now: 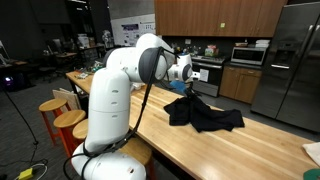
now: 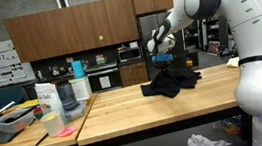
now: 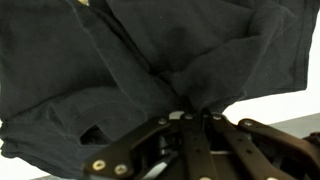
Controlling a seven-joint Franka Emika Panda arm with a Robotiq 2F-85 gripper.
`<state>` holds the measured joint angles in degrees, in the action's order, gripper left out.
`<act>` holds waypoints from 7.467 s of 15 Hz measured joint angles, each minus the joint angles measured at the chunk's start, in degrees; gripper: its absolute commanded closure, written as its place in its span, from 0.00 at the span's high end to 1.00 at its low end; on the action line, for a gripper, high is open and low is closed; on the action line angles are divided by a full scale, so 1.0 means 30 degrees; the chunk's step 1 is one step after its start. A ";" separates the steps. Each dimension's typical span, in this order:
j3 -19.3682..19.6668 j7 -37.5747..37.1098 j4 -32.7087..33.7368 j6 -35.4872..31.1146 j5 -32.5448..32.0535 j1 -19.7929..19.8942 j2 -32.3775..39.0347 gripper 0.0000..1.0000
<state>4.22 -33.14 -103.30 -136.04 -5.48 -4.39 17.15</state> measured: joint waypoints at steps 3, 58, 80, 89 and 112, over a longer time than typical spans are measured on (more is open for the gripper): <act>0.0000 0.0000 0.0000 0.0000 0.0000 0.0000 0.0000 0.07; 0.0000 0.0000 0.0002 0.0000 0.0000 0.0000 0.0001 0.07; 0.0352 -0.0169 0.0049 -0.0023 0.1733 0.0672 0.0017 0.02; 0.0763 -0.0406 -0.0605 -0.0882 0.4187 0.2057 -0.0215 0.02; 0.1288 -0.0086 -0.4591 -0.3816 1.0157 0.4244 -0.1680 0.02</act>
<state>8.09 -33.40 -117.07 -147.49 24.99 8.34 12.11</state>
